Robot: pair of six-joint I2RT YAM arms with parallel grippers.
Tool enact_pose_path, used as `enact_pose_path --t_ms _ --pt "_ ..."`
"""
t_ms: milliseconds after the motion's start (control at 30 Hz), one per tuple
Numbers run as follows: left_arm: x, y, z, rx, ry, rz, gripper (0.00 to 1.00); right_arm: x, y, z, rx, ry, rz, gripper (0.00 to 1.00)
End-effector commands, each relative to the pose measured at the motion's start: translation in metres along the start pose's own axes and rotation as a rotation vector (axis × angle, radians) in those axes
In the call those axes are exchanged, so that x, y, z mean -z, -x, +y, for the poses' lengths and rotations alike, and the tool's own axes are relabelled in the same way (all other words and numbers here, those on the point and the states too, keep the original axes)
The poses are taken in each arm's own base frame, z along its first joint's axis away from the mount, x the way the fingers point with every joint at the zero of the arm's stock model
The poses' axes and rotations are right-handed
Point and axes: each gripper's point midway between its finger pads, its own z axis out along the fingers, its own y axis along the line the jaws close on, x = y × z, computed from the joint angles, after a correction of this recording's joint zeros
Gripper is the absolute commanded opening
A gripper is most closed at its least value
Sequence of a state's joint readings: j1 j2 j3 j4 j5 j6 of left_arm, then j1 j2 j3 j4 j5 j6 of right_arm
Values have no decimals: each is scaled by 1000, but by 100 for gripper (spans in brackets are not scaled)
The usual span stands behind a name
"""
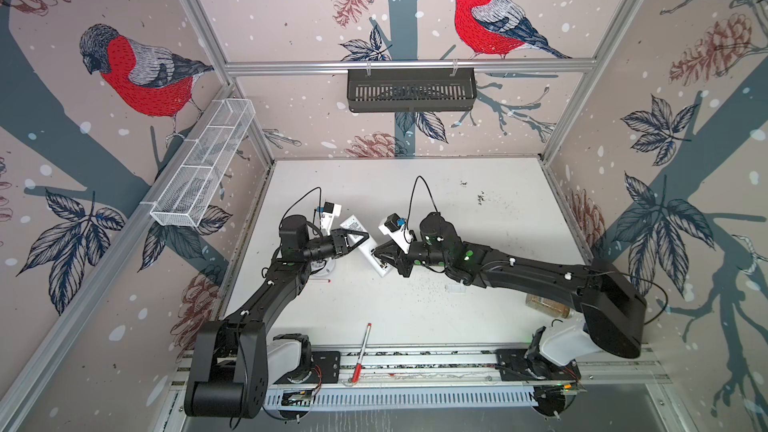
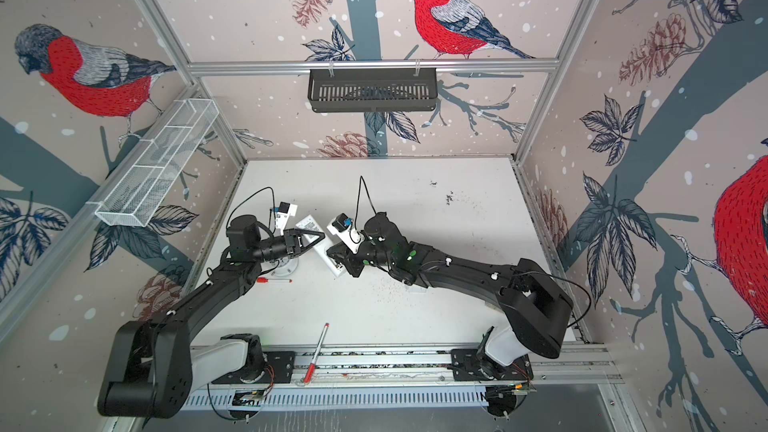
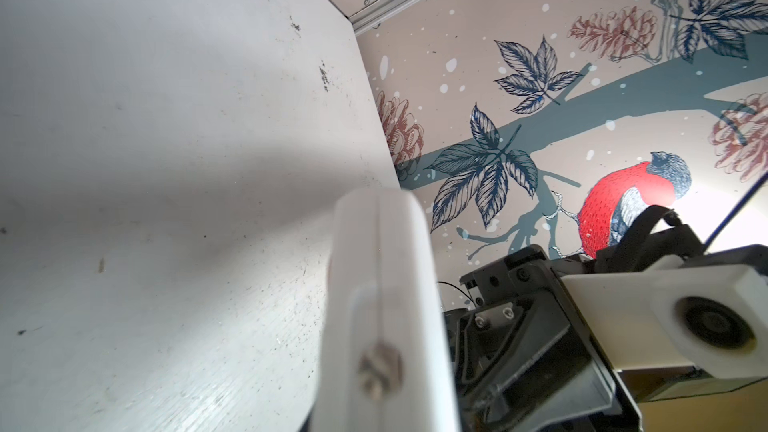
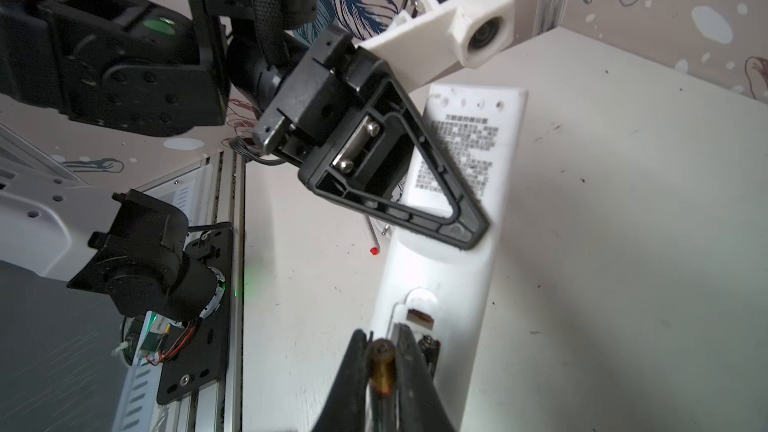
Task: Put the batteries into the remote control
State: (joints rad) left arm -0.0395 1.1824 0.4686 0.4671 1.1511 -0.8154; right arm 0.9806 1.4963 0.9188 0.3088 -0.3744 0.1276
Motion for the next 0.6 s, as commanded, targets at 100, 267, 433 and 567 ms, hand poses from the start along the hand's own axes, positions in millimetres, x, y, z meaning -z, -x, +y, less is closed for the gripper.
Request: enact_pose_path --t_ms 100,267,433,567 --pt "1 9 -28 -44 -117 -9 0 9 28 13 82 45 -138 15" --pt "1 8 -36 -44 -154 -7 0 9 27 13 85 49 -153 15" --pt "2 8 -44 -57 -178 -4 0 5 21 9 89 39 -133 16" --pt "2 8 -44 -58 -176 -5 0 6 17 7 83 27 -119 21"
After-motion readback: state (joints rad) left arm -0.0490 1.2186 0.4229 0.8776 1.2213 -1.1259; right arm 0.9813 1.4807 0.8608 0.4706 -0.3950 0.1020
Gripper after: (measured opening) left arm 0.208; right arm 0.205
